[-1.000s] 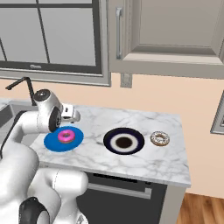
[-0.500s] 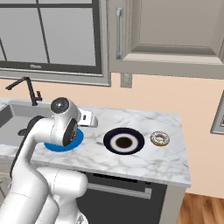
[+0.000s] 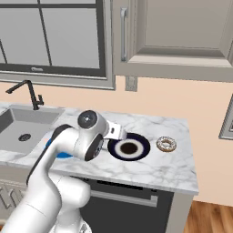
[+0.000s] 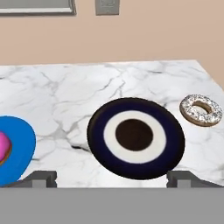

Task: Place the pastries on the plates.

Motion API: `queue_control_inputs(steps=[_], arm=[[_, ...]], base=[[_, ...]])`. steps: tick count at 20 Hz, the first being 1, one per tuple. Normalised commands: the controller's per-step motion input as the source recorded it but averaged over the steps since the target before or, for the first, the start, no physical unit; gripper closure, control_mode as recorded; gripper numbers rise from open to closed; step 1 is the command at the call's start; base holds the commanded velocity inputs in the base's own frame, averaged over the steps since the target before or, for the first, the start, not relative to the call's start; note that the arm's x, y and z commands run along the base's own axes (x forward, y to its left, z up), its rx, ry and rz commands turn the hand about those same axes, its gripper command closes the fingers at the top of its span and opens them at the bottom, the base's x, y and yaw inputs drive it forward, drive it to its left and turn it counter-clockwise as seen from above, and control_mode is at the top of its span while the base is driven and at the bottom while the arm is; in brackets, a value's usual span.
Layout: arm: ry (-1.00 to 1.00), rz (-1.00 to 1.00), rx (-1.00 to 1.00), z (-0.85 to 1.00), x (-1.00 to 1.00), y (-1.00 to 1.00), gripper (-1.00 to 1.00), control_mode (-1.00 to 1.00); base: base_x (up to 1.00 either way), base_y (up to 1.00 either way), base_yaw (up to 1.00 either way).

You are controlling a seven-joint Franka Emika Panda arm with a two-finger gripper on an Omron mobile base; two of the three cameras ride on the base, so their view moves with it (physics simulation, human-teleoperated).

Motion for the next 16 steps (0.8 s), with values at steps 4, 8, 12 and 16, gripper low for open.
queue_control_inputs(steps=[4,8,12,16], arm=[[0.06,-0.09,0.0,0.04,0.0,-0.92,-1.0,-1.0],[0.08,-0.07,0.0,0.0,0.0,-0.85,-1.0,-1.0],[0.07,-0.03,0.0,0.0,0.01,-0.82,-1.0,-1.0],[0.09,0.0,0.0,0.0,0.18,-0.59,-1.0,-1.0]], base=[[0.0,0.0,0.0],[0.0,0.0,0.0],[0.0,0.0,0.0],[0.0,0.0,0.0]])
